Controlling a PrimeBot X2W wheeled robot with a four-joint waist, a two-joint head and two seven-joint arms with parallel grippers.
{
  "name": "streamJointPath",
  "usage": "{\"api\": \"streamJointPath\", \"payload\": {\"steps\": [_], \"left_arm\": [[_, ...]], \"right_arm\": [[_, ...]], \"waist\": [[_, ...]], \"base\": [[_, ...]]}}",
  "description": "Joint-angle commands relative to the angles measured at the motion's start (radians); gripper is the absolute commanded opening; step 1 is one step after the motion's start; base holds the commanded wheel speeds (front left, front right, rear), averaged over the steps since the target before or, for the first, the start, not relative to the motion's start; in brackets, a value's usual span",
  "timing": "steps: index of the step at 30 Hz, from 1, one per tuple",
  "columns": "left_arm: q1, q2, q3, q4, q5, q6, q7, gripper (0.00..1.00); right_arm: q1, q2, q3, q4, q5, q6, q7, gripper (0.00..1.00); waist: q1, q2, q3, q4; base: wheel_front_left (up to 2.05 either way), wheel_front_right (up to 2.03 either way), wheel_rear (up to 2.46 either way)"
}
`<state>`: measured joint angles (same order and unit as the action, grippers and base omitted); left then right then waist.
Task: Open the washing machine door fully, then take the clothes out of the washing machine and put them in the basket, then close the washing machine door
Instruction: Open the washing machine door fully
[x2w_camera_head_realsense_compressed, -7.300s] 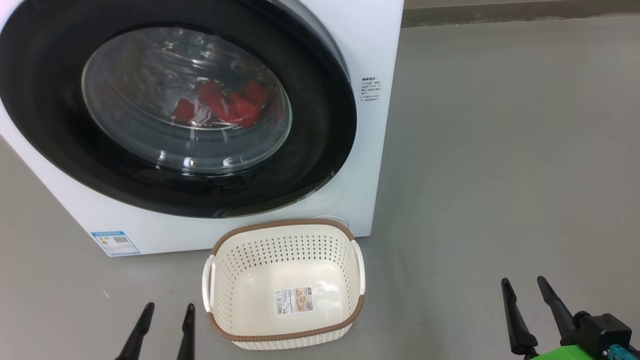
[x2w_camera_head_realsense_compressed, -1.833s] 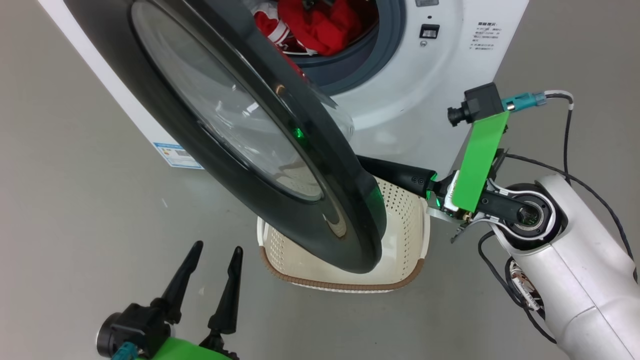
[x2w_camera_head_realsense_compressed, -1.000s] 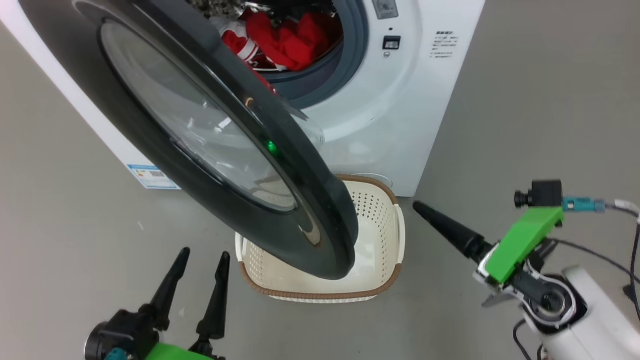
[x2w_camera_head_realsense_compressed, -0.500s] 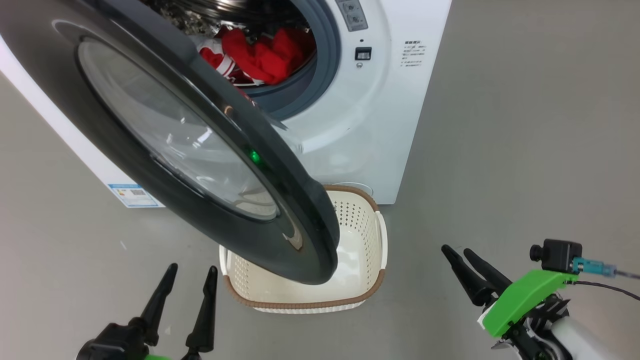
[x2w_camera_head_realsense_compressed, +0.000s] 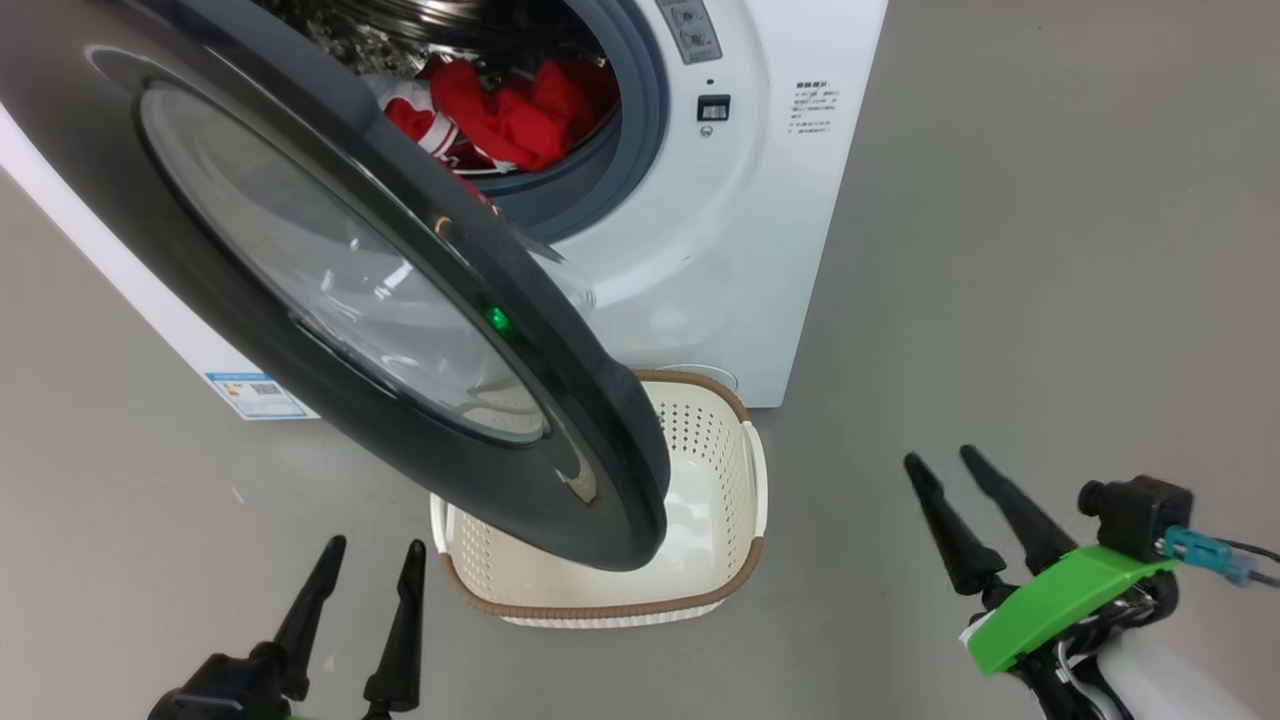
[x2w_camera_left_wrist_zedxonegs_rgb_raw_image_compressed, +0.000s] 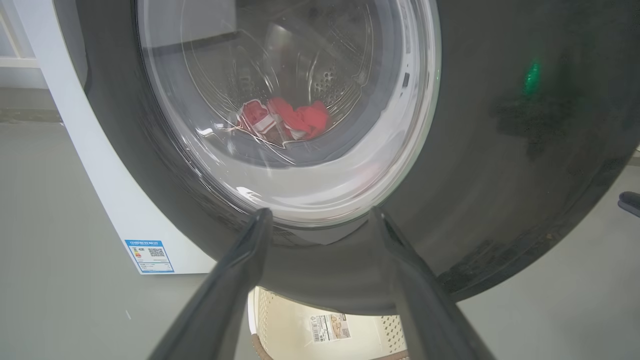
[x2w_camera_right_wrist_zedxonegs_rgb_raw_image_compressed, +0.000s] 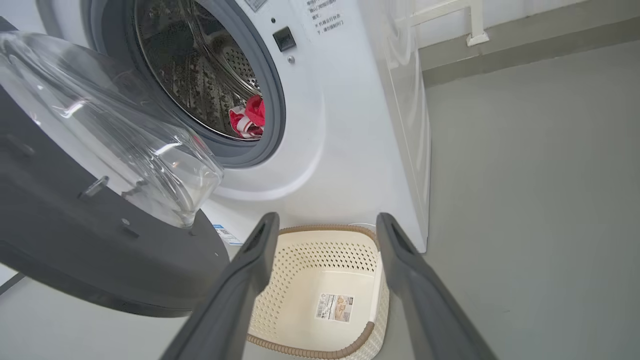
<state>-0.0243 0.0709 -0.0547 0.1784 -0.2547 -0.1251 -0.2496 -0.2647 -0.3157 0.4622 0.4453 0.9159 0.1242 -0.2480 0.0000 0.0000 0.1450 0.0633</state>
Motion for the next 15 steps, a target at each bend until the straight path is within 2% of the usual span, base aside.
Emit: {"api": "streamJointPath", "payload": {"steps": [1,8,15], "left_arm": [[-0.014,0.014,0.037,-0.022,0.009,-0.006,-0.012,1.0],[-0.019,0.015,0.044,-0.028,0.008,-0.006,-0.012,1.0],[-0.025,0.014,0.044,-0.038,0.008,-0.006,-0.012,1.0]], "right_arm": [[0.051,0.018,-0.048,-0.048,-0.074,0.007,-0.013,1.0],[0.148,0.121,-0.28,-0.166,-0.326,0.007,-0.014,1.0],[0.212,0.201,-0.4,-0.276,-0.47,0.007,-0.014,1.0]], "waist": [[0.0,0.0,0.003,0.0],[0.0,0.0,0.01,0.001],[0.0,0.0,0.016,0.004]], "base": [[0.0,0.0,0.0],[0.0,0.0,0.0],[0.0,0.0,0.0]]}}
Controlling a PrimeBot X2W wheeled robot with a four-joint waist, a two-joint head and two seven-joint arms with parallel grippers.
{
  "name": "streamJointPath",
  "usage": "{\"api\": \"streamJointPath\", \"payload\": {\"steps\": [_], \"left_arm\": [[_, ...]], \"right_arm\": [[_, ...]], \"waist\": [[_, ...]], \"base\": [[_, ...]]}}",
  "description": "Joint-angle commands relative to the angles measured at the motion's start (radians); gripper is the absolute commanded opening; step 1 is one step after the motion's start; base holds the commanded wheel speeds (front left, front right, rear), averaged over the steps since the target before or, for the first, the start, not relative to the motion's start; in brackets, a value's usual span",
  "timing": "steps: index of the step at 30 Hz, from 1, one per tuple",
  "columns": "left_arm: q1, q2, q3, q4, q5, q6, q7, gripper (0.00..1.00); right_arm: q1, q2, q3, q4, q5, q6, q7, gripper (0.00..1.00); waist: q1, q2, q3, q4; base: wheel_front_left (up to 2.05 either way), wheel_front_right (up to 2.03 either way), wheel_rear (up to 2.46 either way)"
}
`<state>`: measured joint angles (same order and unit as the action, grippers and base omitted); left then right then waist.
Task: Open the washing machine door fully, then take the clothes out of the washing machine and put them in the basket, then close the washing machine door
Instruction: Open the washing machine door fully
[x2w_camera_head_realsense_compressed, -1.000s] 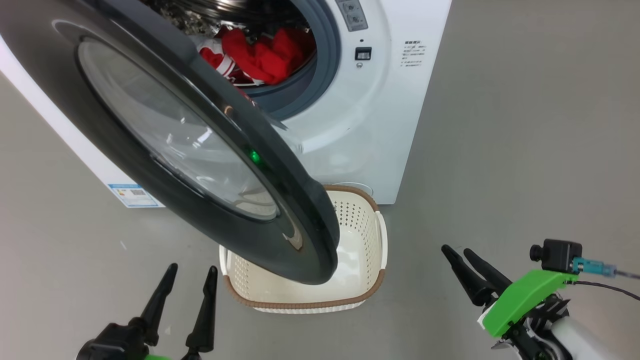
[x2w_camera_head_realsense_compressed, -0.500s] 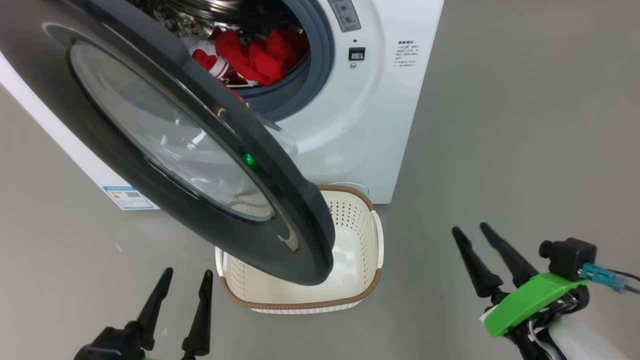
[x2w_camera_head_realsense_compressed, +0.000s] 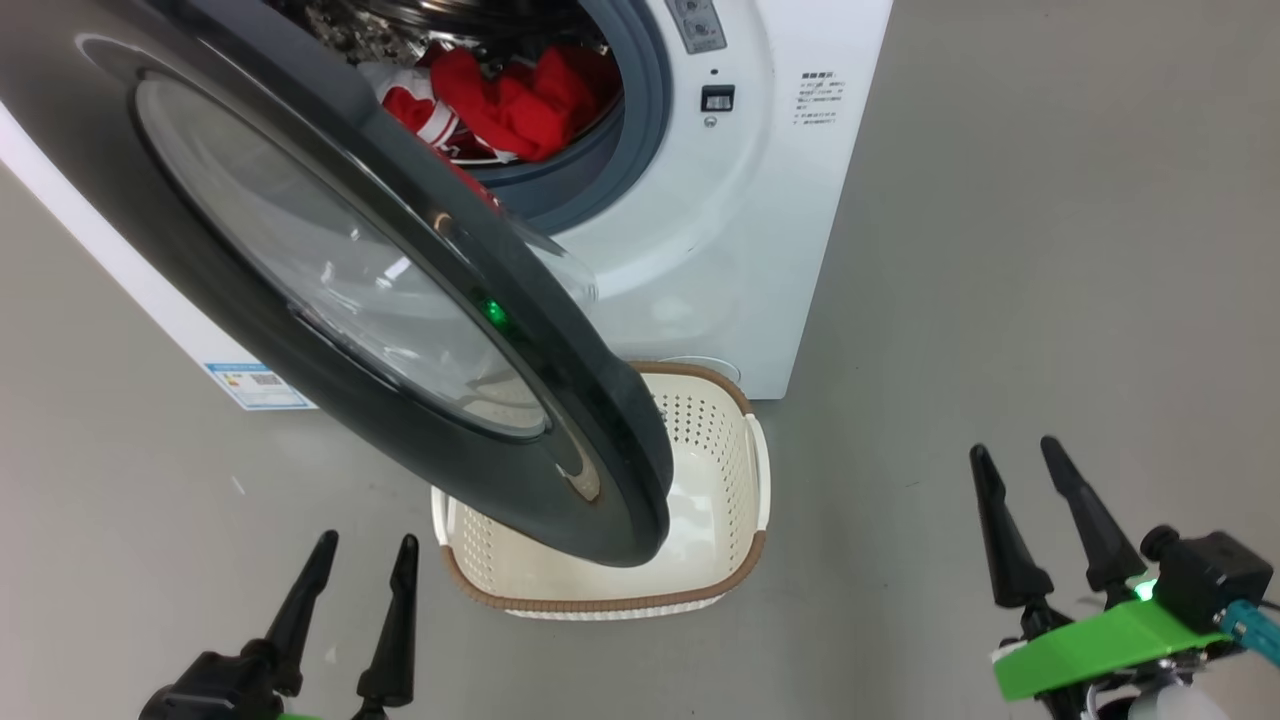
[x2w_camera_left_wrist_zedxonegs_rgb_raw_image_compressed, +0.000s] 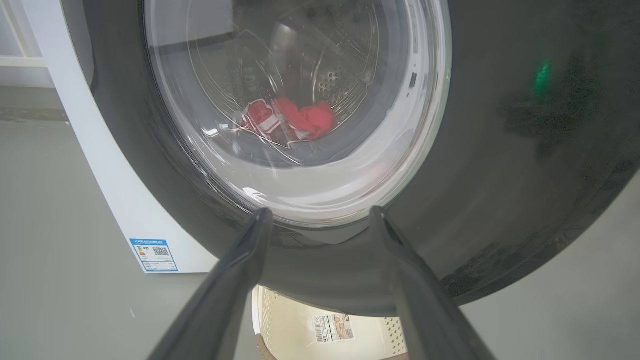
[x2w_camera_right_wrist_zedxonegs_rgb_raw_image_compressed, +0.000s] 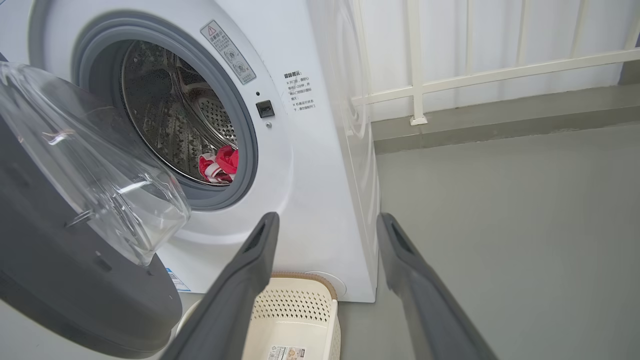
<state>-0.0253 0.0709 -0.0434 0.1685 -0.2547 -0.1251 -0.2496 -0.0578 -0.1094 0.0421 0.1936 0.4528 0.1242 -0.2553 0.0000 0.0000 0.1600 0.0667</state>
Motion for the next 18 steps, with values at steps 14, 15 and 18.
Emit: {"api": "streamJointPath", "payload": {"steps": [14,15,18], "left_arm": [[-0.03,0.014,0.036,-0.026,0.003,-0.006,-0.012,1.0],[-0.03,0.014,0.036,-0.026,0.003,-0.006,-0.012,1.0],[-0.031,0.016,0.035,-0.027,0.003,-0.006,-0.012,1.0]], "right_arm": [[0.07,0.036,-0.005,-0.014,-0.072,0.007,-0.006,1.0],[0.07,0.037,-0.005,-0.013,-0.073,0.007,-0.006,1.0],[0.064,0.039,-0.003,-0.012,-0.076,0.007,-0.006,1.0]], "waist": [[0.0,0.0,0.006,0.006],[0.0,0.0,0.007,0.006],[0.0,0.0,0.009,0.007]], "base": [[0.0,0.0,0.0],[0.0,0.0,0.0],[0.0,0.0,0.0]]}}
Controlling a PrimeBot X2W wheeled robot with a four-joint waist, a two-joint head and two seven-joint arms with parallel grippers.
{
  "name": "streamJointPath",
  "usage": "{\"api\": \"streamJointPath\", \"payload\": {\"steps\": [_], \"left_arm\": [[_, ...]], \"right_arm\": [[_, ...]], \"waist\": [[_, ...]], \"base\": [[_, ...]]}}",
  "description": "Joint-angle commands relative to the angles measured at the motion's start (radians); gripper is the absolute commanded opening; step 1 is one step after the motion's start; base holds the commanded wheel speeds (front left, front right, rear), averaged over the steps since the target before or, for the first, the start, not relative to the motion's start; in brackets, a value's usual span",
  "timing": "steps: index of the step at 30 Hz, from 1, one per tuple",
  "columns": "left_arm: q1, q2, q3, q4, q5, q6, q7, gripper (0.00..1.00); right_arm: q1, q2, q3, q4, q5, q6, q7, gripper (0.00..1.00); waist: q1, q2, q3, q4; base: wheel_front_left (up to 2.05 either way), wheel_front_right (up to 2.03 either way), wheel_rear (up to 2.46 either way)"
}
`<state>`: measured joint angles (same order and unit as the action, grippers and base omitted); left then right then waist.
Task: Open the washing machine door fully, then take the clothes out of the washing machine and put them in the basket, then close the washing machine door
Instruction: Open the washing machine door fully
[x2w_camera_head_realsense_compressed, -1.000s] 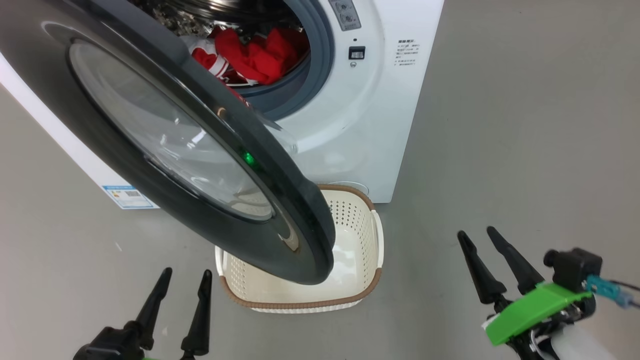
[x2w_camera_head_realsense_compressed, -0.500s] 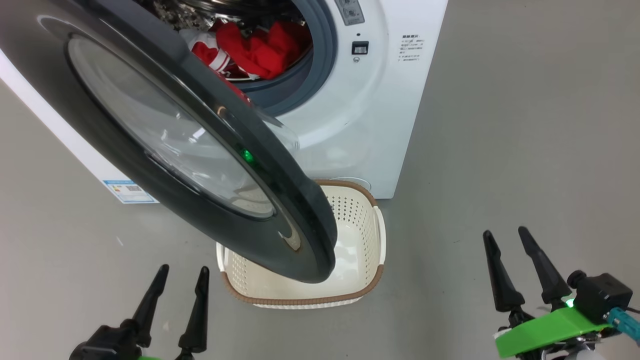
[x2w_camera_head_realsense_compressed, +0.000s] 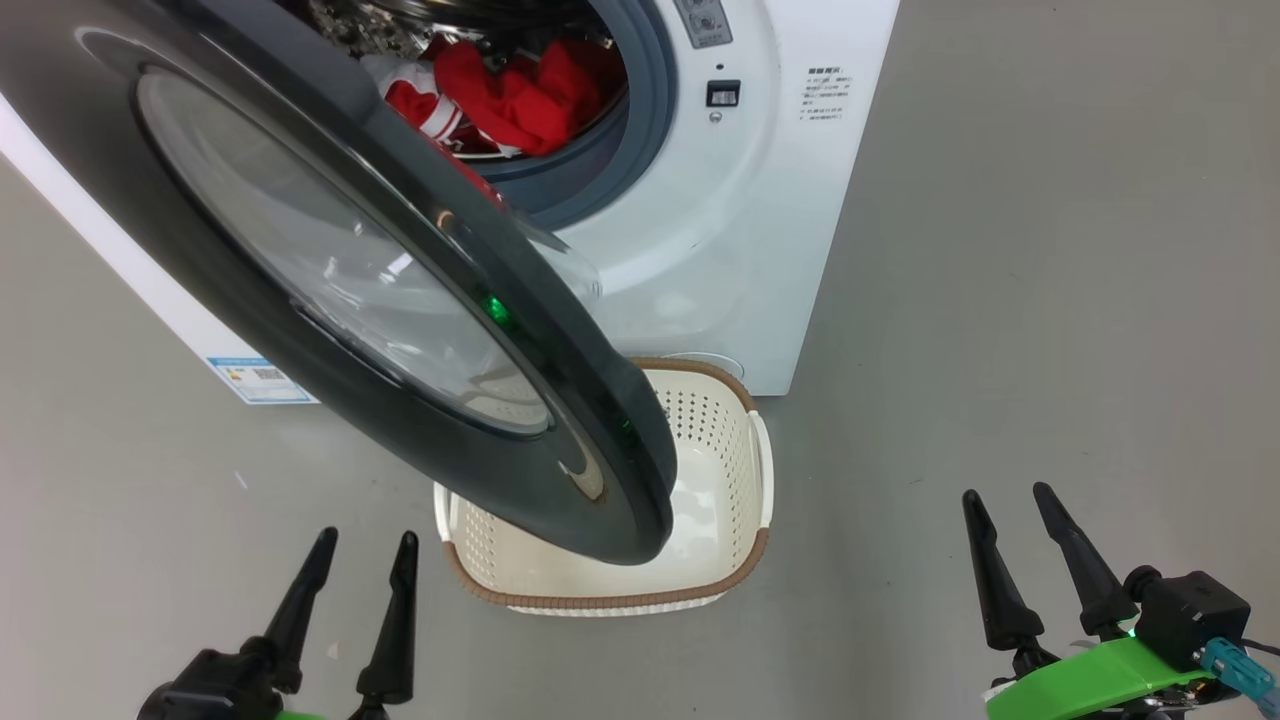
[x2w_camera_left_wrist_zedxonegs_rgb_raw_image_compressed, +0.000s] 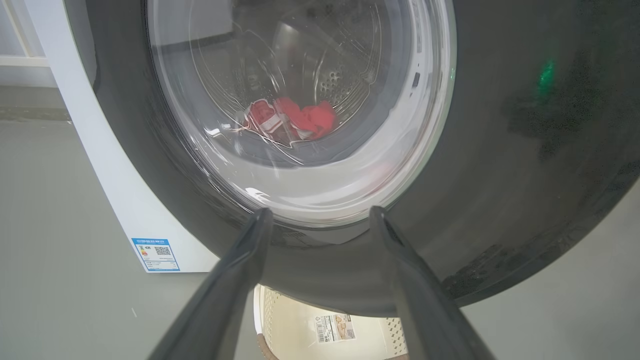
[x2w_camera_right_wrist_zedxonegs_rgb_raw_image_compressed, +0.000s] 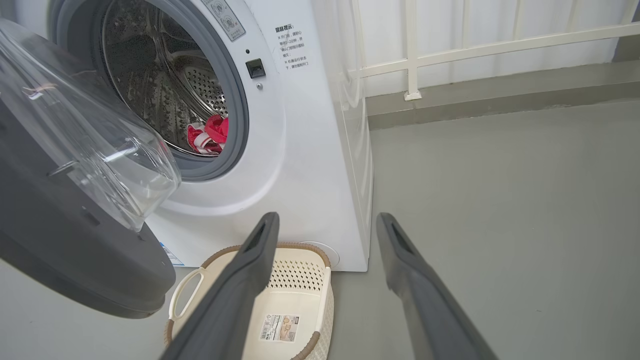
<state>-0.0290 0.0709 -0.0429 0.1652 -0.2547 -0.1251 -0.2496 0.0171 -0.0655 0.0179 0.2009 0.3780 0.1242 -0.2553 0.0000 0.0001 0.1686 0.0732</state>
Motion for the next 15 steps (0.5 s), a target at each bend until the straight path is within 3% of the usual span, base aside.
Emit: {"api": "streamJointPath", "payload": {"steps": [1,12,13,14,15], "left_arm": [[-0.028,0.016,0.035,-0.024,0.003,-0.006,-0.012,1.0],[-0.024,0.014,0.034,-0.024,0.003,-0.006,-0.012,1.0],[-0.024,0.014,0.033,-0.024,0.003,-0.006,-0.012,1.0],[-0.024,0.014,0.032,-0.024,0.003,-0.006,-0.012,1.0],[-0.024,0.013,0.031,-0.024,0.004,-0.006,-0.012,1.0]], "right_arm": [[-0.012,-0.004,0.022,-0.02,-0.001,0.007,-0.006,1.0],[-0.031,0.002,0.031,-0.027,0.071,0.007,-0.006,1.0],[-0.036,0.003,0.034,-0.03,0.08,0.007,-0.006,0.89],[-0.041,0.002,0.041,-0.034,0.09,0.007,-0.006,0.33],[-0.047,0.002,0.046,-0.039,0.1,0.007,-0.006,0.01]], "waist": [[0.0,-0.0001,0.0,0.0],[0.0,-0.0001,-0.003,0.001],[0.0,-0.0001,-0.002,0.001],[0.0,-0.0001,-0.002,0.002],[0.0,-0.0001,-0.002,0.002]], "base": [[0.0,0.0,0.0],[0.0,0.0,0.0],[0.0,0.0,0.0],[0.0,0.0,0.0],[0.0,0.0,0.0]]}}
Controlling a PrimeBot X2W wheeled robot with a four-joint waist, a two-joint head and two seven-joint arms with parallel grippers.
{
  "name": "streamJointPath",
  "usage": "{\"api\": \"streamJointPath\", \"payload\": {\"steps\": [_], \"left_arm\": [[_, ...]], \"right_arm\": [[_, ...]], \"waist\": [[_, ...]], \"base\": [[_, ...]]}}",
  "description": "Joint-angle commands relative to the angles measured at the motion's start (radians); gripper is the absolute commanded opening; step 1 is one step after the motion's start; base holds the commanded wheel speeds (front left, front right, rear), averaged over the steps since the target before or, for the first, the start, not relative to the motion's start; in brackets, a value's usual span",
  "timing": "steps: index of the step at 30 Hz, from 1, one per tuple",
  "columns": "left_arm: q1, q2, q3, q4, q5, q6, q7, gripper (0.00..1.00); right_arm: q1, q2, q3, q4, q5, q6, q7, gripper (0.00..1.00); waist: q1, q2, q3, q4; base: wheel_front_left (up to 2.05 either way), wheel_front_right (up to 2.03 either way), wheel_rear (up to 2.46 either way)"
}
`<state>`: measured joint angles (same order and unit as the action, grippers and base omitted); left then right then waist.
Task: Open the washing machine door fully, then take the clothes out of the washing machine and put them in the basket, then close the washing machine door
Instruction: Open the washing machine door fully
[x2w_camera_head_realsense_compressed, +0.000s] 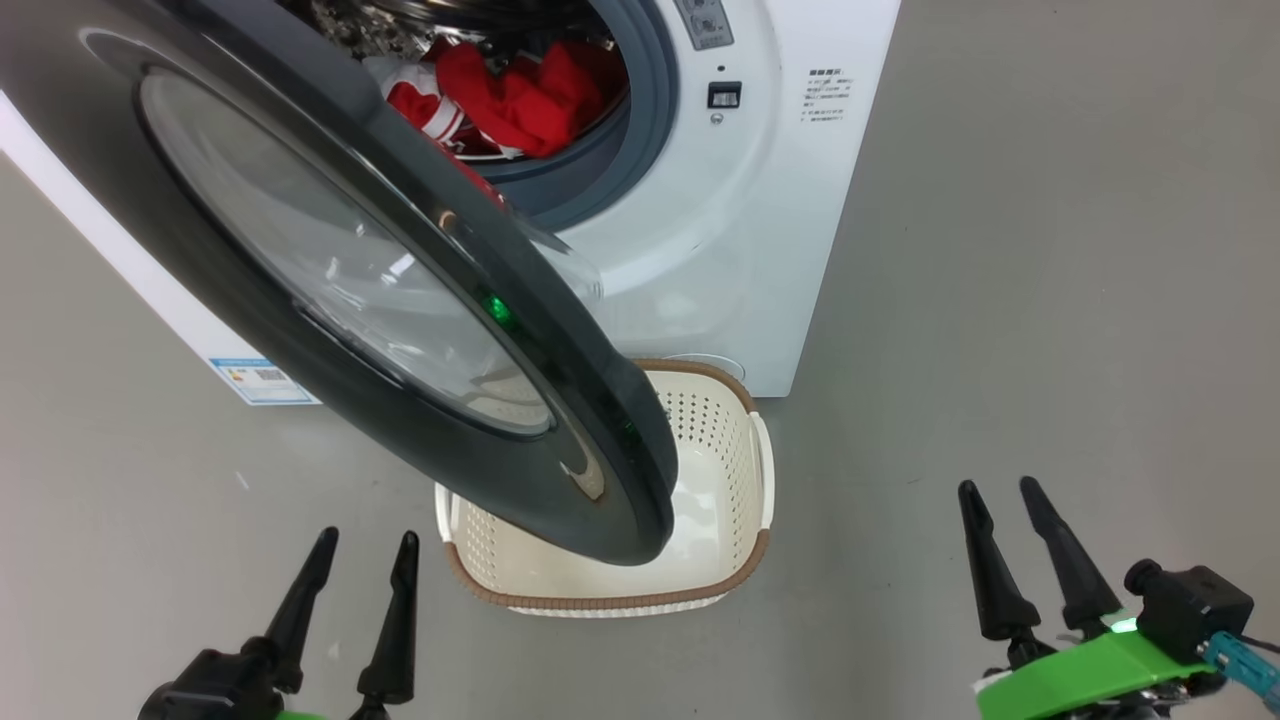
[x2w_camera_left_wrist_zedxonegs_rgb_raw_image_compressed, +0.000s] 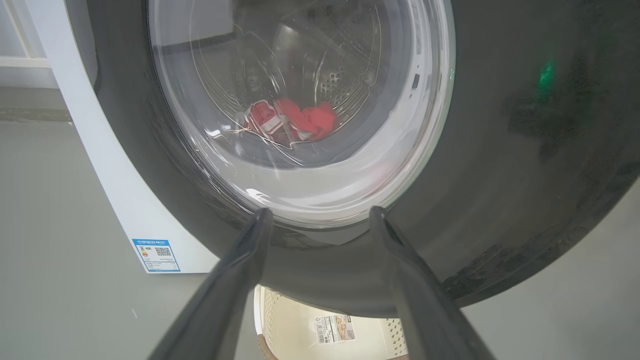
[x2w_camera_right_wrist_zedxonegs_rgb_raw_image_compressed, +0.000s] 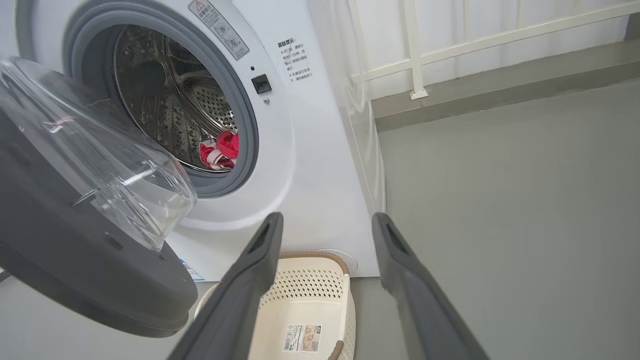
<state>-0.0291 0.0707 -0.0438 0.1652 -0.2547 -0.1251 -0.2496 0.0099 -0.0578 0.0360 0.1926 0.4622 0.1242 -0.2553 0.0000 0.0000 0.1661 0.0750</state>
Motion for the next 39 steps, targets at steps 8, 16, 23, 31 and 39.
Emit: {"api": "streamJointPath", "payload": {"steps": [8,16,23,31,39], "left_arm": [[-0.023,0.012,0.022,-0.025,0.001,-0.006,-0.012,1.0],[-0.008,0.006,0.014,-0.025,-0.001,-0.006,-0.012,1.0],[-0.004,0.001,-0.001,-0.021,-0.003,-0.006,-0.012,1.0],[-0.008,-0.002,-0.016,-0.023,-0.01,-0.006,-0.012,1.0],[-0.018,-0.008,-0.016,-0.027,-0.019,-0.006,-0.012,1.0]], "right_arm": [[-0.107,-0.012,0.083,-0.058,0.125,0.007,-0.006,0.0],[-0.23,-0.056,0.251,-0.057,0.378,0.007,-0.006,0.0],[-0.347,-0.167,0.49,-0.047,0.668,0.007,-0.005,0.0],[-0.455,-0.262,0.661,-0.081,0.958,0.007,0.093,0.0],[-0.492,-0.307,0.717,-0.114,1.082,0.007,0.199,0.0]], "waist": [[0.0,0.0,-0.002,0.009],[0.0,0.0,-0.018,0.026],[0.0,0.0,-0.022,0.056],[0.0,0.0,-0.007,0.093],[0.0,0.0,0.009,0.135]], "base": [[0.0,0.0,0.0],[0.0,0.0,0.0],[0.0,0.0,0.0],[0.0,0.0,0.0],[0.0,0.0,0.0]]}}
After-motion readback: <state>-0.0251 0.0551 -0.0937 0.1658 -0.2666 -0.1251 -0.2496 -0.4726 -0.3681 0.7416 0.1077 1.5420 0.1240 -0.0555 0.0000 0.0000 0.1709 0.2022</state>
